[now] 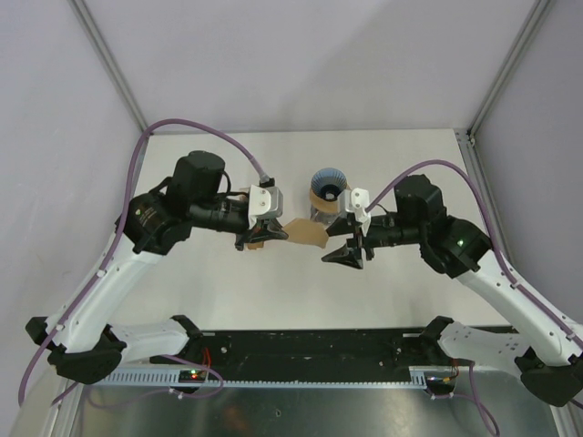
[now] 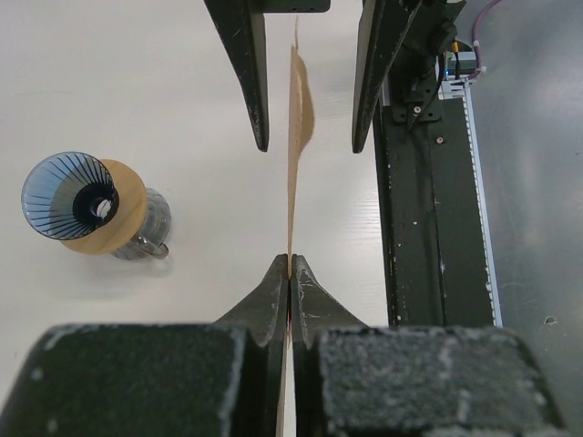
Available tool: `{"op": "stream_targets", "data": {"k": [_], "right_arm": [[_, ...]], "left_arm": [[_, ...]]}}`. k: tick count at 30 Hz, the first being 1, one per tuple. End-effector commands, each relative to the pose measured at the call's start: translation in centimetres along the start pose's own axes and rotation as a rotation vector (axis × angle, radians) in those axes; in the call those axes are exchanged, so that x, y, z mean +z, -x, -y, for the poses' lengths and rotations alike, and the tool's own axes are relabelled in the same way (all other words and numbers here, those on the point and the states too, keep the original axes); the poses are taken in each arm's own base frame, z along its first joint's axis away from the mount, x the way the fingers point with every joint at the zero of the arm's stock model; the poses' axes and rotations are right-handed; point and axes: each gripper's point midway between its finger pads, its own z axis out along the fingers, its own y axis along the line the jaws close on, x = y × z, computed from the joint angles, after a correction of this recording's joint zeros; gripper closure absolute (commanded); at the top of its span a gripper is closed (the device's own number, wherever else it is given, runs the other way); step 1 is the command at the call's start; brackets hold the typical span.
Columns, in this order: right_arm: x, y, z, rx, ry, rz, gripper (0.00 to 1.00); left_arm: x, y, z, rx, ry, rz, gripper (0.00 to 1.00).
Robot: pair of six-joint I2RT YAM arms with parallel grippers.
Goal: Place the coffee filter in the dripper
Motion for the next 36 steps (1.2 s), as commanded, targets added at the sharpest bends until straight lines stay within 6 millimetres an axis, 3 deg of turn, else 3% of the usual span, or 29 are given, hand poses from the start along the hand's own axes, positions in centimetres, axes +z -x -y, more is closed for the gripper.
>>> {"op": "stream_targets", "data": {"k": [1, 12, 24, 33, 36], "right_arm": [[-0.8, 1.7, -0.3, -0.065, -0.003, 0.052, 0.45], [-1.6, 2.7, 0.4, -0.084, -0.019, 0.098, 0.63], [-1.4, 3.4, 0.5, -0.093, -0.002, 0.126, 0.77], [-1.7, 2.4, 1.0, -0.086, -0.036, 0.089, 0.98], [-2.1, 2.1, 1.2, -0.081, -0.050, 0.078, 1.00]], "left_arm": [[-1.0, 1.7, 0.8, 0.063, -0.009, 0.049, 1.00], [-1.1, 1.8, 0.9, 0.065, -0.010, 0.053, 1.00], [-1.1, 2.0, 1.1, 0.068, -0.018, 0.058, 1.00], [-1.2, 2.1, 1.2, 0.071, -0.017, 0.057, 1.00], [-1.2, 2.1, 1.2, 0.072, -0.019, 0.059, 1.00]]}}
